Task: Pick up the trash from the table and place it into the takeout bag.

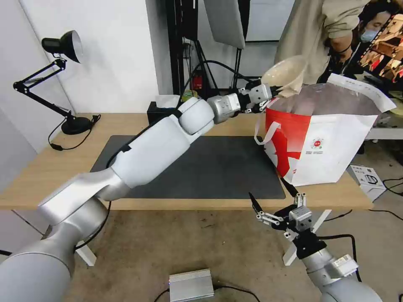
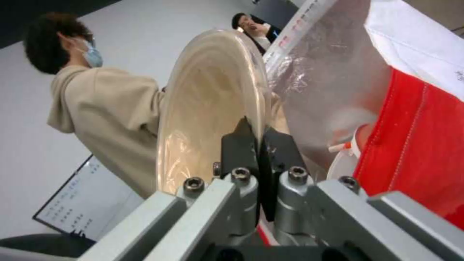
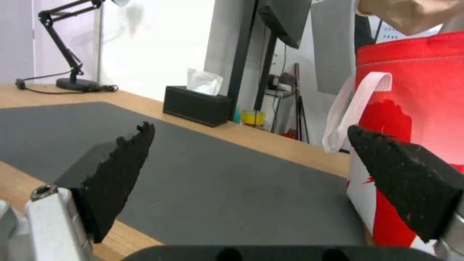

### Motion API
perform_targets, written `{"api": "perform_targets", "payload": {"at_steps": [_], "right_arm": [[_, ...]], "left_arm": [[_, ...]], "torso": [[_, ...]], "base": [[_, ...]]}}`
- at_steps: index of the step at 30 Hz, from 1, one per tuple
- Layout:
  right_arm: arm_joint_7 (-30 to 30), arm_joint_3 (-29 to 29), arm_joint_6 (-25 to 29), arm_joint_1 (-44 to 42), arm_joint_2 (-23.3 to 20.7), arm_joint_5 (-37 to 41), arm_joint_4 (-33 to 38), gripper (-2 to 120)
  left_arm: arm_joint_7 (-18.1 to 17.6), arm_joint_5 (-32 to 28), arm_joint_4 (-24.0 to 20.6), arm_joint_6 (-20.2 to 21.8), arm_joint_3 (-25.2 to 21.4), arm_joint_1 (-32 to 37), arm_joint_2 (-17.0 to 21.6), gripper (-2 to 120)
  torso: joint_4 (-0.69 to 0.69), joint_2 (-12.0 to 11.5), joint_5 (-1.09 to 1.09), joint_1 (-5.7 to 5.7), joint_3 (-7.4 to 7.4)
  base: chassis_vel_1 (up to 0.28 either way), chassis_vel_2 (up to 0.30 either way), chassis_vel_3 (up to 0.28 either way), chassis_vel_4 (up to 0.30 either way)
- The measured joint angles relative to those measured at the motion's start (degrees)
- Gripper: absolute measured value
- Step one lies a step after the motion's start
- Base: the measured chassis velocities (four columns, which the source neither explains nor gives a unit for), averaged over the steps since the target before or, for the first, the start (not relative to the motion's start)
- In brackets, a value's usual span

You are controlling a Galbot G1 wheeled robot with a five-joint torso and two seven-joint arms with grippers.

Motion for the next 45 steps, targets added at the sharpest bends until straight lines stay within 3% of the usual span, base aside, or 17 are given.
{"api": "perform_targets", "payload": {"at_steps": [15, 28, 33, 45], "right_arm": [[0.0, 0.0, 0.0, 0.0, 0.0, 0.0, 0.0, 100], [0.0, 0.0, 0.0, 0.0, 0.0, 0.0, 0.0, 100], [0.0, 0.0, 0.0, 0.0, 0.0, 0.0, 0.0, 100], [0.0, 0.0, 0.0, 0.0, 0.0, 0.0, 0.0, 100]], "left_arm": [[0.23, 6.54, 5.09, -3.16, -0.39, 0.39, -4.43, 0], [2.66, 17.58, 10.77, -7.29, -3.92, 0.9, -10.33, 0], [5.0, 24.99, 13.98, -10.22, -6.41, 0.84, -12.9, 0], [6.47, 26.3, 14.9, -10.16, -5.85, 1.06, -13.07, 0]], "torso": [[0.0, 0.0, 0.0, 0.0, 0.0], [0.0, -0.01, 0.0, 0.0, 0.0], [0.0, -0.01, 0.0, 0.0, 0.0], [0.01, -0.01, -0.01, 0.0, 0.0]], "base": [[0.0, 0.0, 0.0, 0.0], [0.0, 0.0, 0.0, 0.0], [0.0, 0.0, 0.0, 0.0], [0.0, 0.0, 0.0, 0.0]]}}
